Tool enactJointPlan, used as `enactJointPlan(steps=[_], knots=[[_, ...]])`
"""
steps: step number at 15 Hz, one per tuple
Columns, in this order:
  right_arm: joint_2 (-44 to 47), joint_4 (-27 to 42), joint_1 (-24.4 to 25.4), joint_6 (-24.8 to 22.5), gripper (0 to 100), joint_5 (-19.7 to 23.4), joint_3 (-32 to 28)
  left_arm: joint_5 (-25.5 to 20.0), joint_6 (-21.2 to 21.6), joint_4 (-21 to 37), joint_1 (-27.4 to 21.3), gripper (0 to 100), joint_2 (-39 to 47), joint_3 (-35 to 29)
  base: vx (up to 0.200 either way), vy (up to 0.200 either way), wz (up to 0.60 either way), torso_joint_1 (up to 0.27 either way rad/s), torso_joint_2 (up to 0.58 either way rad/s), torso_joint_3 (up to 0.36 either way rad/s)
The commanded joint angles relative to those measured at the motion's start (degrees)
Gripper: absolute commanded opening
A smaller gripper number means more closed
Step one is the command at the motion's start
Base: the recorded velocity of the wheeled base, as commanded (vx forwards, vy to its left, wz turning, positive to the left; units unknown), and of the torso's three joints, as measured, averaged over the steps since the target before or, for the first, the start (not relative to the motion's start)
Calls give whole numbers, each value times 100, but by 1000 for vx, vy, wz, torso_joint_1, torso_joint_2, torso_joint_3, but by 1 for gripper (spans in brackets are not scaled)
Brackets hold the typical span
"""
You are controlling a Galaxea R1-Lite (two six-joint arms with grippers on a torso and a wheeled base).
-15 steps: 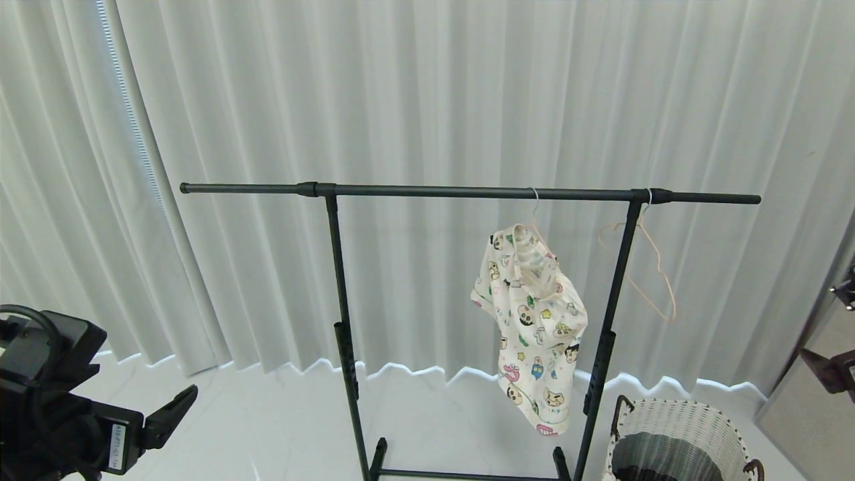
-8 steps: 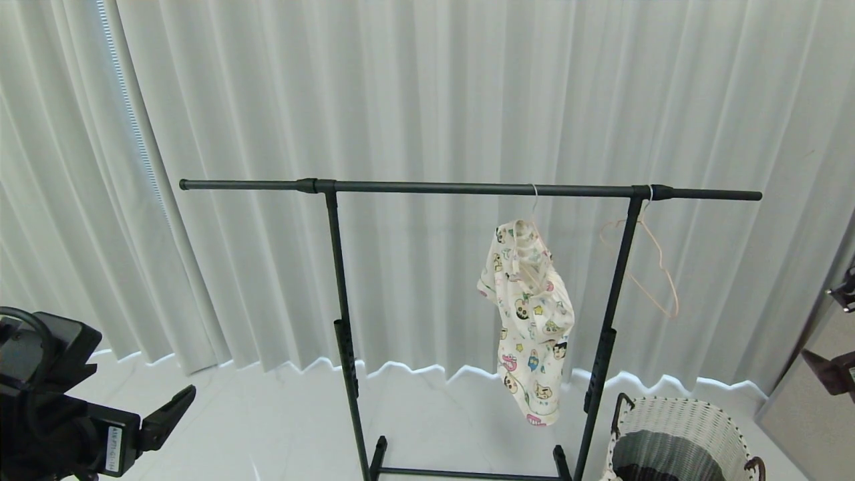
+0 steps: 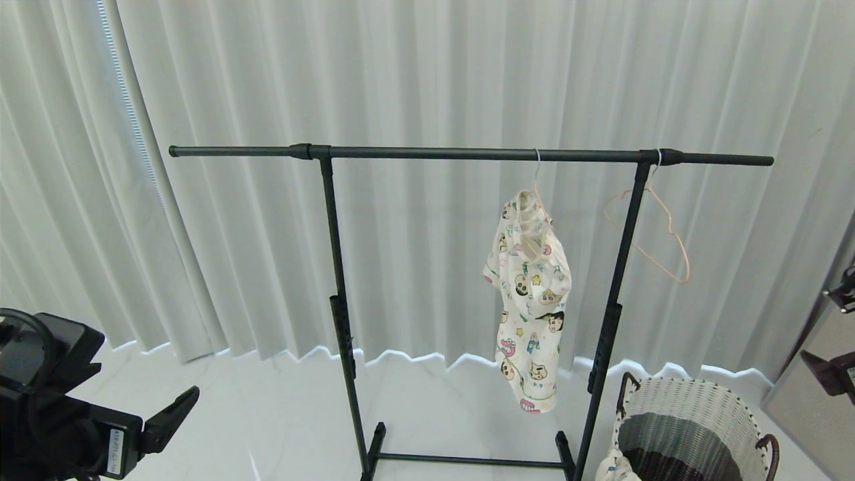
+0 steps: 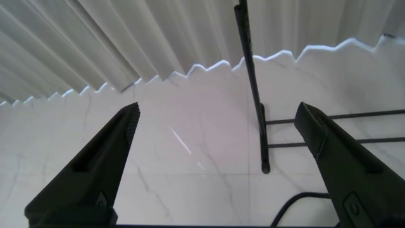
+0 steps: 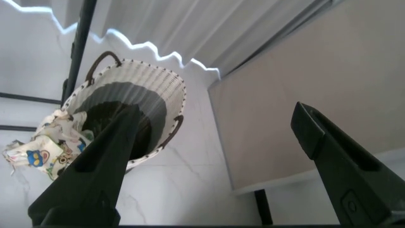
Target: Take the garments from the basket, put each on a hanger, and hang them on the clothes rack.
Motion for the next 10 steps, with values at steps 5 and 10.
enactJointPlan(steps=[5, 10], knots=[[56, 1, 2, -18, 100, -1, 9, 2, 1, -4, -195, 100, -181, -5, 0, 0, 0, -244, 500, 257], [-23, 1, 2, -53, 100, -9, 114, -7, -17, -4, -204, 100, -172, -84, 0, 0, 0, -233, 483, 251]])
